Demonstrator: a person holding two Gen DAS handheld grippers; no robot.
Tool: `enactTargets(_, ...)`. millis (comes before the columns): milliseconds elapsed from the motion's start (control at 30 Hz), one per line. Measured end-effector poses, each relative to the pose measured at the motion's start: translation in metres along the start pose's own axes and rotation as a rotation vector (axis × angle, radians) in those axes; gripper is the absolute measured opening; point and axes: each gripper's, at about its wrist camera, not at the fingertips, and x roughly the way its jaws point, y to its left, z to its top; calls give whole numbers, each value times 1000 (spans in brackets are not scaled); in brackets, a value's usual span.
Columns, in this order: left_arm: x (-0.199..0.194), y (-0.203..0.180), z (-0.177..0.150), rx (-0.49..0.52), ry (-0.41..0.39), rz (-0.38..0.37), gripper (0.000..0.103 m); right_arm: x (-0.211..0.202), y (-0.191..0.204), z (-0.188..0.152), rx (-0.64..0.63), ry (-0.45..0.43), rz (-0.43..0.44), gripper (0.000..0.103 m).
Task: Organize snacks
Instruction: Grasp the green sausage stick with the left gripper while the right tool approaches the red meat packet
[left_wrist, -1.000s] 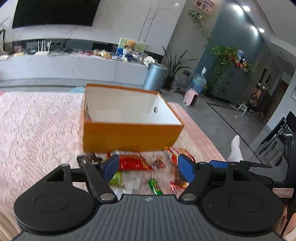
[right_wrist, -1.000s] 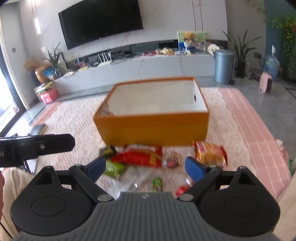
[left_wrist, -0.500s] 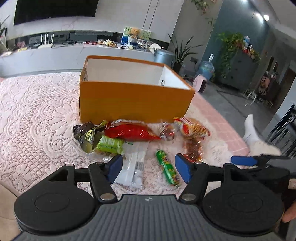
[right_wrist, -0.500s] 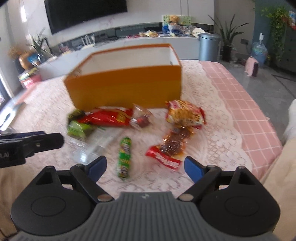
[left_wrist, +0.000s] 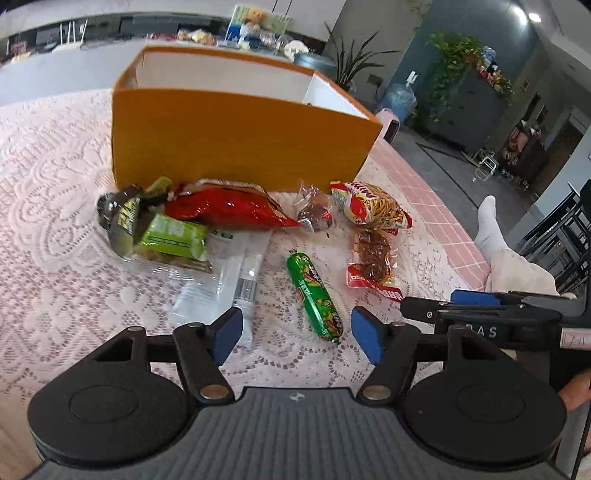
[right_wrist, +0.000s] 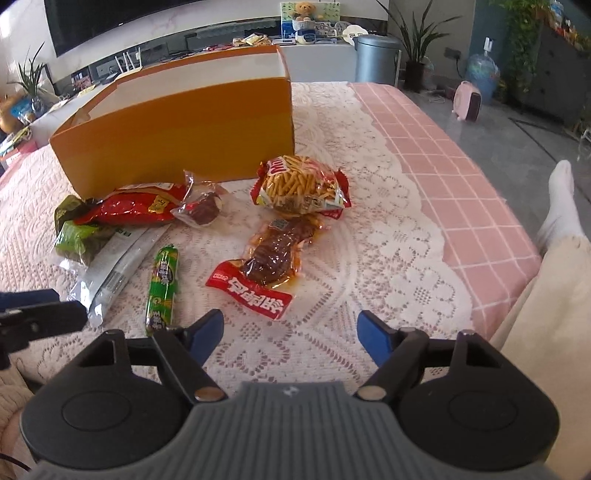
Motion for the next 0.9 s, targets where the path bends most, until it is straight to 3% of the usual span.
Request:
enactTargets(267, 36, -11, 15, -26, 69, 0, 68, 6, -4, 9, 30, -55, 40, 66)
enactTargets(567, 71, -16, 22, 1, 154, 59, 62, 22, -8, 20, 64, -59, 57, 66)
enactTargets(733, 73, -21, 22, 50, 137, 76, 60, 33, -5, 30, 59, -61, 44, 67)
enactTargets(867, 73, -25, 22, 88, 136, 82, 42, 42, -3, 38, 58, -63, 24, 78)
enactTargets(900, 74, -27, 22, 94, 137, 78, 32, 45, -2, 40, 57, -63, 15, 78)
